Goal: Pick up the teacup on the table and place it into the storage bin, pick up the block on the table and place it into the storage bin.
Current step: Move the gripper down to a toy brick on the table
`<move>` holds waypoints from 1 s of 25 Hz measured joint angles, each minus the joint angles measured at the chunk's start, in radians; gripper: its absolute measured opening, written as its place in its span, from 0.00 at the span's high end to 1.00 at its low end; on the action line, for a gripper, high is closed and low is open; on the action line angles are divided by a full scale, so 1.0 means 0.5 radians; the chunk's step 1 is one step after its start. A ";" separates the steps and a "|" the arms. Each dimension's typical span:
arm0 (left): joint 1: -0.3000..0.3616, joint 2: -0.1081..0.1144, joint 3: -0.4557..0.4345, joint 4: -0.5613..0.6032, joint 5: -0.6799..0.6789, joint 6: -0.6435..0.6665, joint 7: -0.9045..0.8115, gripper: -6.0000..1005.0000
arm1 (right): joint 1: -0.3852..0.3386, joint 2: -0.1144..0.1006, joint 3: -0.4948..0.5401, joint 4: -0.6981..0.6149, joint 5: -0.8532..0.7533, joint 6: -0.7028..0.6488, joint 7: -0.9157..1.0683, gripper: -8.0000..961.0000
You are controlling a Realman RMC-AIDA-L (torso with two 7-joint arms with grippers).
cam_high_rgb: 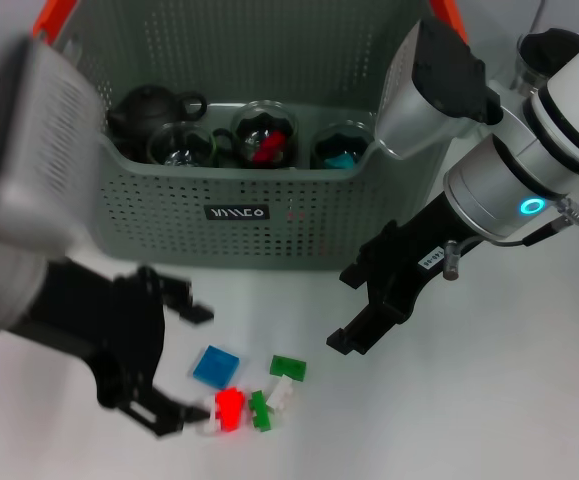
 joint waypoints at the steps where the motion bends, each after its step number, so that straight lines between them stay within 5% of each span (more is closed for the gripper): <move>1: -0.015 -0.001 0.056 -0.029 0.062 -0.004 -0.006 0.08 | 0.000 0.000 0.000 0.000 0.000 0.001 0.007 0.02; 15: -0.218 0.002 0.490 -0.536 0.582 -0.148 -0.065 0.08 | 0.000 0.000 -0.003 0.043 0.012 0.019 0.037 0.02; 25: -0.341 0.007 0.613 -0.708 0.667 -0.241 -0.109 0.08 | -0.004 0.000 -0.003 0.052 0.012 0.021 0.037 0.02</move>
